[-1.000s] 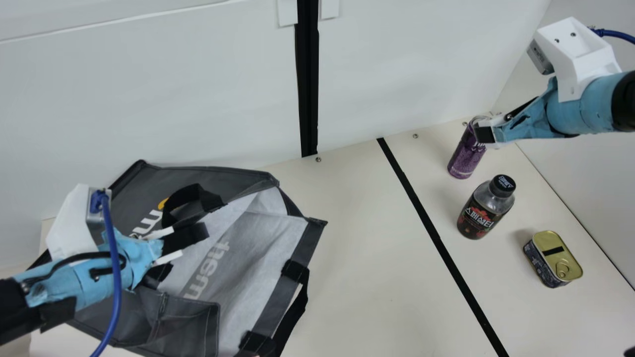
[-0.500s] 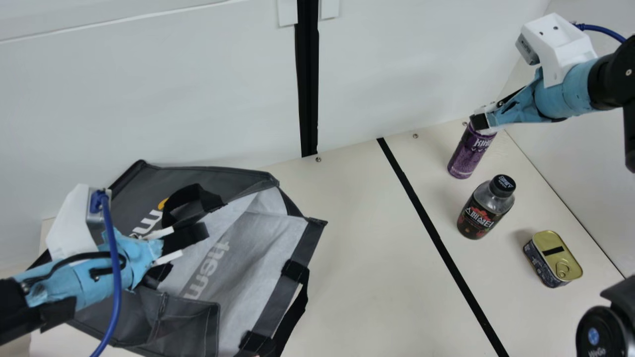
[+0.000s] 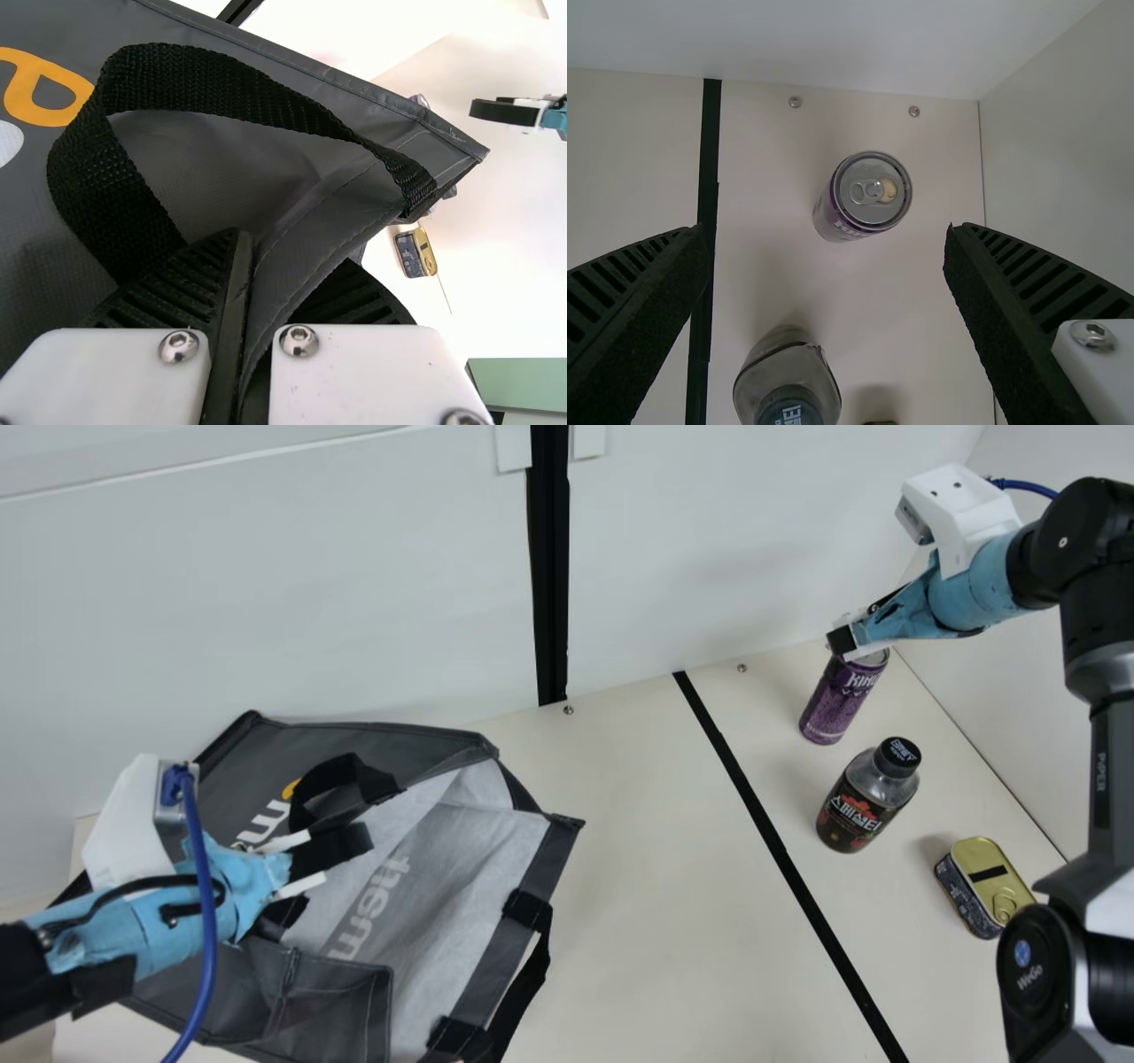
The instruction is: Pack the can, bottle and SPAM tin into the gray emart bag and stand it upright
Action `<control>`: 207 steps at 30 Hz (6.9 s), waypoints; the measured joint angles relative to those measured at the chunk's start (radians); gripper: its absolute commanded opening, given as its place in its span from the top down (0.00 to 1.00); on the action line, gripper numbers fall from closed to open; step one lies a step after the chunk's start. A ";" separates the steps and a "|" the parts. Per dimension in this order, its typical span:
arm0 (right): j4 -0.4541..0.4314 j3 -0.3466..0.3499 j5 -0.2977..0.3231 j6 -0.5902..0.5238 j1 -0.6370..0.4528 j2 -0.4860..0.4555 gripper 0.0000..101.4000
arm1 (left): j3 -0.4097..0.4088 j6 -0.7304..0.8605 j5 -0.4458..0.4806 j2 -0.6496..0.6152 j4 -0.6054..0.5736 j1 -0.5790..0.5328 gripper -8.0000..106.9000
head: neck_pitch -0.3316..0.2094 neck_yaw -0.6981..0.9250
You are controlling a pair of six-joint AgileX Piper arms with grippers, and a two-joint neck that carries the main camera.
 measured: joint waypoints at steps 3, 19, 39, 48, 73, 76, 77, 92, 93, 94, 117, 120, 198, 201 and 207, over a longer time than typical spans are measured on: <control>0.000 -0.013 -0.001 0.010 0.000 0.029 0.06 | 0.000 0.000 0.000 0.000 0.000 0.000 1.00 | 0.000 -0.002; 0.023 -0.118 0.000 0.061 -0.018 0.173 0.06 | 0.000 0.000 0.000 0.000 0.000 0.000 1.00 | 0.000 -0.002; 0.023 -0.221 0.000 0.079 -0.035 0.317 0.06 | 0.000 0.000 0.000 0.000 0.000 0.000 1.00 | 0.002 0.000; 0.023 -0.229 0.000 0.079 -0.034 0.360 0.06 | 0.000 0.000 0.000 0.000 0.000 0.000 1.00 | 0.000 0.000; 0.081 -0.250 0.003 -0.020 -0.027 0.356 1.00 | 0.000 0.000 0.000 0.000 0.000 0.000 1.00 | 0.000 0.000; 0.090 -0.253 0.002 -0.047 -0.022 0.342 1.00 | 0.000 0.000 0.000 0.000 0.000 0.000 1.00 | 0.002 0.000; 0.097 -0.254 0.002 -0.056 -0.021 0.336 1.00 | 0.000 0.000 0.000 0.000 0.000 0.000 1.00 | 0.000 -0.002; 0.135 -0.170 0.002 -0.138 0.019 0.224 1.00 | 0.000 0.000 0.000 0.000 0.000 0.000 1.00 | 0.000 -0.002; 0.135 -0.159 0.001 -0.142 0.023 0.214 1.00 | 0.000 0.000 0.000 0.000 0.000 0.000 1.00 | 0.000 0.000; 0.135 -0.148 0.002 -0.147 0.026 0.203 1.00 | 0.000 0.000 0.000 0.000 0.000 0.000 1.00 | 0.000 0.000; 0.109 0.129 0.001 -0.271 0.096 -0.065 1.00 | 0.000 0.000 0.000 0.000 0.000 0.000 1.00 | 0.002 -0.002; 0.108 0.166 0.002 -0.280 0.104 -0.101 1.00 | 0.000 0.000 0.000 0.000 0.000 0.000 1.00 | 0.000 -0.002; 0.513 0.759 0.003 -0.446 0.465 -0.676 1.00 | 0.000 0.000 0.000 0.000 0.000 0.000 1.00 | 0.000 0.000; 0.520 0.730 0.002 -0.403 0.498 -0.687 1.00 | 0.000 0.000 0.000 0.000 0.000 0.000 1.00 | 0.000 0.000; 0.537 0.667 0.004 -0.318 0.552 -0.706 1.00 | 0.000 0.000 0.000 0.000 0.000 0.000 1.00 | 0.000 -0.002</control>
